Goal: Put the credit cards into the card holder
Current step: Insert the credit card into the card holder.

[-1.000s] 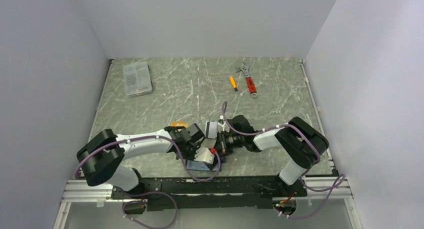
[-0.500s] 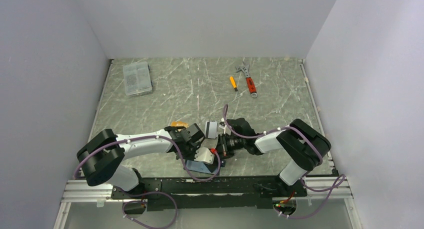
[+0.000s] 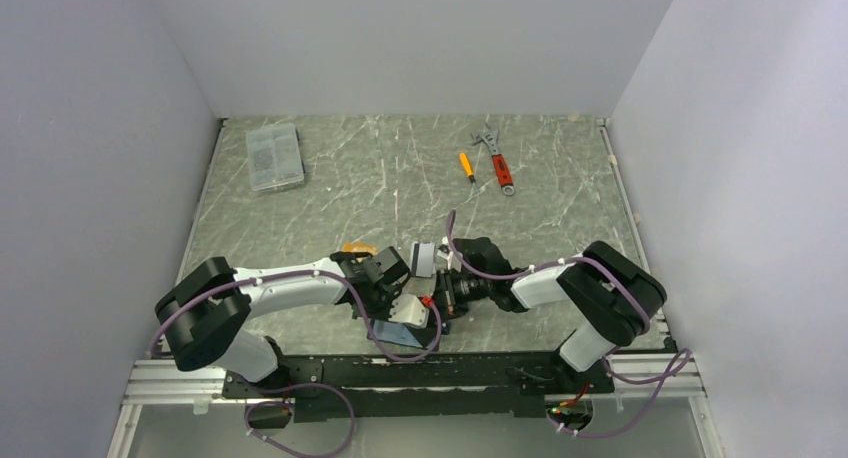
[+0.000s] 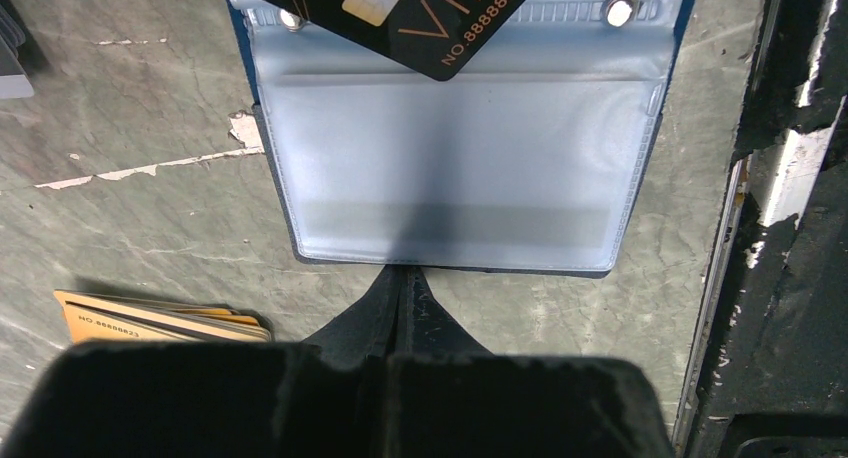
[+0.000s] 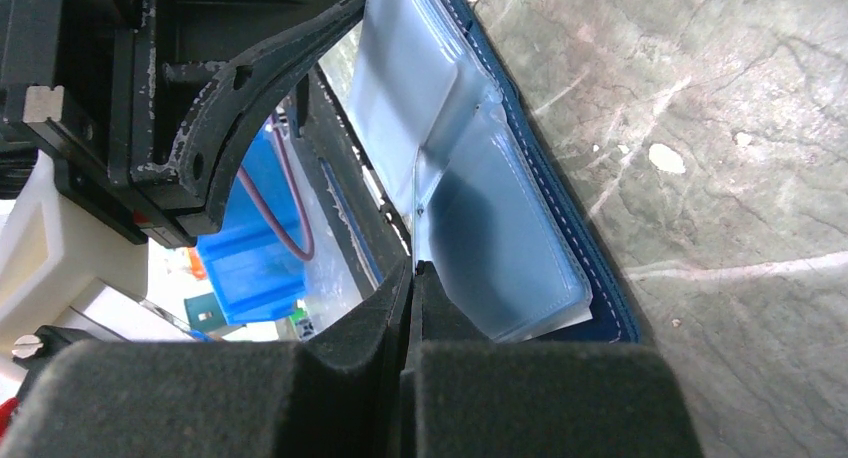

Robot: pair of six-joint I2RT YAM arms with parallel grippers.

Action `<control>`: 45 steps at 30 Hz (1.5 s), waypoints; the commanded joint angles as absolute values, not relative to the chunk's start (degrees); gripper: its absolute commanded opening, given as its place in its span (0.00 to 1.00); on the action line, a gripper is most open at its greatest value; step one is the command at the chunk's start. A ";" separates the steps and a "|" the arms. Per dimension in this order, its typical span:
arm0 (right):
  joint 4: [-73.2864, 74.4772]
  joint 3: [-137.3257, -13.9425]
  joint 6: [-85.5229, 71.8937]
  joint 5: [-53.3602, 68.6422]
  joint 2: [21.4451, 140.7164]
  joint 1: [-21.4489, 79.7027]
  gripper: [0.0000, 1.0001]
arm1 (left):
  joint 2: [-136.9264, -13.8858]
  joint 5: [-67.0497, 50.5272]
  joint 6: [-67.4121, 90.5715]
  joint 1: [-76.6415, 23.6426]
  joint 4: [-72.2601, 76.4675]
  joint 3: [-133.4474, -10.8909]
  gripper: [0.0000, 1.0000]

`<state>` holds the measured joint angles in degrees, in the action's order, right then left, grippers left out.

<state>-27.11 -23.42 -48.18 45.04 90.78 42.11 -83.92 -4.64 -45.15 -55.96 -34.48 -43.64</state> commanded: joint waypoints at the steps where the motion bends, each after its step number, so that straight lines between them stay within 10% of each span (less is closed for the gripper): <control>1: -30.67 -23.73 -47.34 45.37 92.09 42.58 0.00 | -86.84 -6.42 -44.82 -56.16 -32.09 -42.09 0.00; 45: -31.60 -25.36 -51.60 35.92 94.01 43.01 0.00 | -84.70 -13.38 -43.81 -63.51 -37.14 -40.19 0.00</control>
